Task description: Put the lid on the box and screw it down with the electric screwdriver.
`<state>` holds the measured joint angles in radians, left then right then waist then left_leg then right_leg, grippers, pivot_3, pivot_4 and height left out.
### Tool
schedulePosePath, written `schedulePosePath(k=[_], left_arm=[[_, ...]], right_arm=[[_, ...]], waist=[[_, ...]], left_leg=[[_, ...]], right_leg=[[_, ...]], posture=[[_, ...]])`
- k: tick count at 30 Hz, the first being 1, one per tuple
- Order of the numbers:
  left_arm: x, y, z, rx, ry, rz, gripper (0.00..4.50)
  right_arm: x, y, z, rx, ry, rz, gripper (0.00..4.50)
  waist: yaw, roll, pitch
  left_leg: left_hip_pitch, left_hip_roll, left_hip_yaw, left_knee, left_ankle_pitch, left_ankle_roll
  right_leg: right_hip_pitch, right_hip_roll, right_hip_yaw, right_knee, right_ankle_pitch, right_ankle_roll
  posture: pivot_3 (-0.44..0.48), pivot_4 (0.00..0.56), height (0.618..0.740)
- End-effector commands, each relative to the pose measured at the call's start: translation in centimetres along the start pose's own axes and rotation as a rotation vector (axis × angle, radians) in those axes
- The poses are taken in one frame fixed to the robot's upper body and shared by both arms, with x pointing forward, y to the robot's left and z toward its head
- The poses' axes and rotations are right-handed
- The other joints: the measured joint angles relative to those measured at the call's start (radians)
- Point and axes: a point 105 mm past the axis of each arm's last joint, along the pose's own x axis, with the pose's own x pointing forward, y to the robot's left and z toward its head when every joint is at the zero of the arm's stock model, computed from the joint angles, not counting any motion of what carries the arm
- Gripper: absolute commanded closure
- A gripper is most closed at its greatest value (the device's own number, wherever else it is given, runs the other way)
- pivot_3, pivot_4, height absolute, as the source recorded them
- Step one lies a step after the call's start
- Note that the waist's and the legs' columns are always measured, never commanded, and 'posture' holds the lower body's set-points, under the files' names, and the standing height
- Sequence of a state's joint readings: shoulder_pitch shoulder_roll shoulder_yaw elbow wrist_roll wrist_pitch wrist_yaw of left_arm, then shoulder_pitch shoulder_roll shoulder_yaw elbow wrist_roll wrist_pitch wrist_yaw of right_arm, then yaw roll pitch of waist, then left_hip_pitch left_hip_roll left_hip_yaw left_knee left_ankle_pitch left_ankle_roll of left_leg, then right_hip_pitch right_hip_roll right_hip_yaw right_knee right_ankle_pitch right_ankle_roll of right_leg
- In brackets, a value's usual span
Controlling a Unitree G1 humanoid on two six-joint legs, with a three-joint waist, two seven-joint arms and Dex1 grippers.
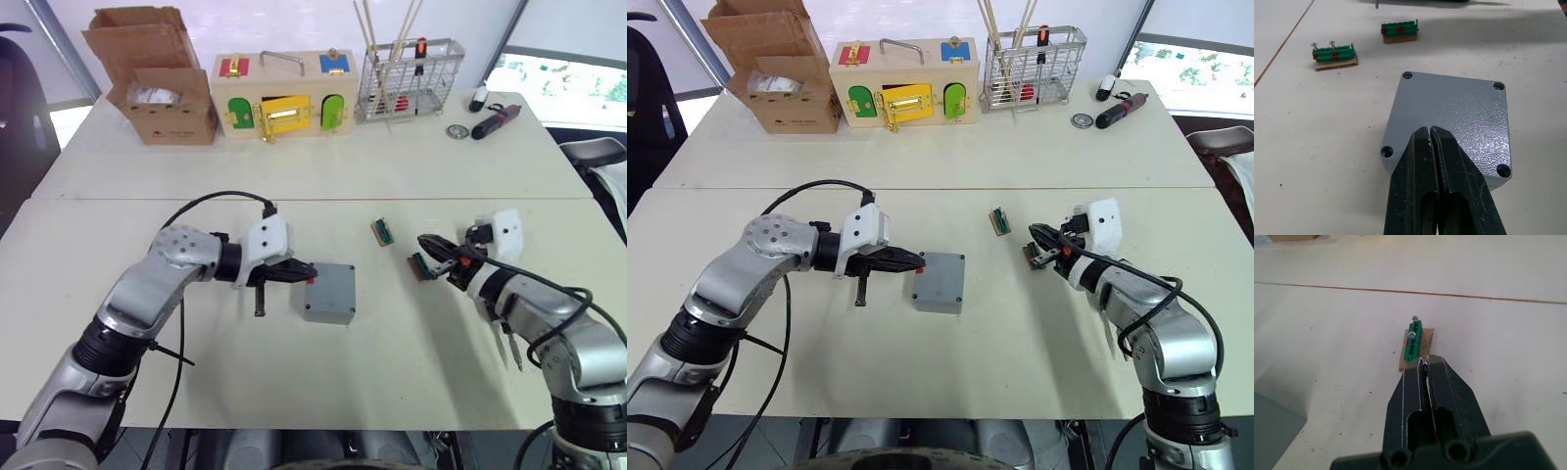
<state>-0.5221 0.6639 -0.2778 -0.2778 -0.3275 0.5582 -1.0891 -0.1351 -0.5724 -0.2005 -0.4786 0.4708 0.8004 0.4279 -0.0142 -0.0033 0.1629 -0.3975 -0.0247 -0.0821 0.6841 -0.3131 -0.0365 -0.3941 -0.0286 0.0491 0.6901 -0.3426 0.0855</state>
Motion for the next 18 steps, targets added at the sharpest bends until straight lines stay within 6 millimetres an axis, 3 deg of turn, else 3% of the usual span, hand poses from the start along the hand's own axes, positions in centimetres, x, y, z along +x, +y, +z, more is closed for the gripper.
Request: schedulePosePath(k=[1,4,8,18], left_arm=[[-1.0,0.8,1.5,0.013,-0.047,0.022,4.50],[-1.9,1.1,1.5,-0.001,-0.037,0.024,4.50],[-2.7,0.9,1.1,-0.013,0.000,0.016,4.50],[-3.4,0.2,0.6,-0.069,0.011,0.034,4.50]], right_arm=[[-0.3,2.0,3.5,-0.042,-0.103,0.101,4.48],[0.0,5.1,4.1,-0.043,-0.099,0.252,4.48],[0.3,7.8,3.5,-0.036,-0.068,0.364,4.48],[1.2,9.8,2.0,-0.022,-0.036,0.427,4.48]], waist=[[-0.001,0.000,0.000],[-0.002,0.000,0.000],[-0.003,0.000,0.000],[0.000,0.000,0.000]], left_leg=[[0.000,0.000,0.000,0.000,0.000,0.000],[0.000,0.000,0.000,0.000,0.000,0.000],[0.000,0.000,0.000,0.000,0.000,0.000],[0.000,0.000,-0.001,0.000,0.000,0.000]], right_leg=[[0.000,0.000,0.000,0.000,0.000,0.000],[0.000,0.000,0.000,0.000,0.000,0.000],[0.000,0.000,0.000,0.000,0.000,0.000],[0.000,-0.001,0.000,0.000,0.000,0.000]], posture=[[0.000,0.150,0.740],[0.000,0.150,0.740],[0.000,0.150,0.740],[0.000,0.150,0.740]])
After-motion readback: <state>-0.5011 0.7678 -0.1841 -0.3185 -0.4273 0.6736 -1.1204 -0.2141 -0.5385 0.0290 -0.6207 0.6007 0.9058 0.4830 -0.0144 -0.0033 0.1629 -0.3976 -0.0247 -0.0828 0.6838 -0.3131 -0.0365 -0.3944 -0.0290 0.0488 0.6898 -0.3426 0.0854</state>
